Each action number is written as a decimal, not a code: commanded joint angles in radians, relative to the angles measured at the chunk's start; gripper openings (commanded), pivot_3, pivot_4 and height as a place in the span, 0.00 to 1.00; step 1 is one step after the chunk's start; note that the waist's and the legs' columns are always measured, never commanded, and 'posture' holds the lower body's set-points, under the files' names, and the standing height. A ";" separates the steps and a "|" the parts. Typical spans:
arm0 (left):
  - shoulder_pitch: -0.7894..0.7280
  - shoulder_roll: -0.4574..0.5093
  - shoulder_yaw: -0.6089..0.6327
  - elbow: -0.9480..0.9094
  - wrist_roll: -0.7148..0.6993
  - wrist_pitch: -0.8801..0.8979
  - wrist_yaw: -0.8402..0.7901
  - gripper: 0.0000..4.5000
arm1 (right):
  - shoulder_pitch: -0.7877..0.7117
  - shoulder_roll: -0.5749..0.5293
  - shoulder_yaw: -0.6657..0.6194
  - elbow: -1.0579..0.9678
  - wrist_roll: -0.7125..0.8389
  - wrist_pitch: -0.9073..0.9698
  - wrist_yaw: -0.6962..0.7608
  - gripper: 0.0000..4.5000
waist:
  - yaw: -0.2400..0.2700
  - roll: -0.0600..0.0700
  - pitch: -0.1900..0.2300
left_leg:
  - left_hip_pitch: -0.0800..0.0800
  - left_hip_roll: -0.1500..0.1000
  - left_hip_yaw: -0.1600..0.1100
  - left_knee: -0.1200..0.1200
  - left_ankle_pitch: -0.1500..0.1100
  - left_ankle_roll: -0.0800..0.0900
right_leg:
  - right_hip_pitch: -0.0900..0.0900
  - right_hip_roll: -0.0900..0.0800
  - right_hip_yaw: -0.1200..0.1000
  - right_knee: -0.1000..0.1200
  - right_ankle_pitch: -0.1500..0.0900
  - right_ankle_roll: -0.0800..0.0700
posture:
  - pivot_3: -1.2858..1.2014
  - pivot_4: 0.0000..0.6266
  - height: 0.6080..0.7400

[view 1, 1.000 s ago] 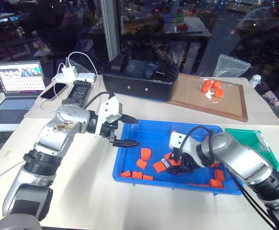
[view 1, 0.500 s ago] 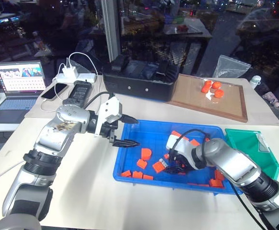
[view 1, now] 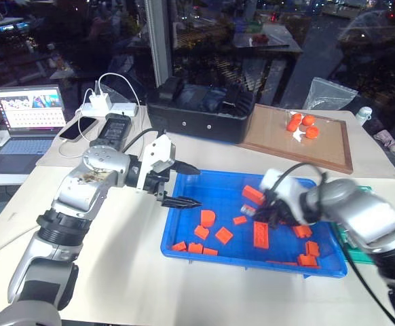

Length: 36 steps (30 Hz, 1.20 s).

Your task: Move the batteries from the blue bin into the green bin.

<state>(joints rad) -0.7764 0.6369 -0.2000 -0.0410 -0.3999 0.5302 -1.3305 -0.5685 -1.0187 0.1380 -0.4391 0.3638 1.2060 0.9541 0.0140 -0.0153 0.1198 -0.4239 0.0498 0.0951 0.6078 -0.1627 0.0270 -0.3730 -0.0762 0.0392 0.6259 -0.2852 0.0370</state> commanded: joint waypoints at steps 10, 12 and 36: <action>-0.069 -0.097 0.044 0.054 -0.070 0.011 -0.015 1.00 | 0.469 -0.181 -0.523 0.135 -0.047 -0.072 -0.036 0.05 | -0.014 0.001 0.000 | 0.001 0.000 0.000 0.000 0.000 0.000 | 0.001 0.000 0.002 -0.001 0.000 0.000 | 0.52 0.24 1.00; -0.070 -0.100 0.040 0.053 -0.066 0.016 -0.002 1.00 | 0.508 -0.153 -0.524 0.135 -0.049 -0.080 -0.057 0.05 | -0.018 -0.001 0.001 | 0.002 0.000 -0.001 0.000 0.000 0.000 | 0.002 0.001 0.002 -0.001 0.000 0.001 | 0.52 0.24 1.00; 0.101 -0.057 0.206 -0.024 -0.047 -0.006 0.296 1.00 | 0.570 0.149 -0.888 0.038 0.171 -0.386 -0.036 0.98 | -0.013 0.002 -0.001 | 0.001 -0.001 -0.007 0.000 0.000 0.000 | 0.006 0.003 0.002 -0.002 -0.002 0.002 | 0.52 0.24 1.00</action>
<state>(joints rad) -0.6758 0.5699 -0.0190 -0.0171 -0.4325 0.5136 -1.0582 0.0065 -0.8628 -0.6762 -0.3524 0.4806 0.8143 0.9157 0.0007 -0.0129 0.1190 -0.4226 0.0481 0.0887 0.6078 -0.1626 0.0268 -0.3668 -0.0751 0.0419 0.6252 -0.2871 0.0404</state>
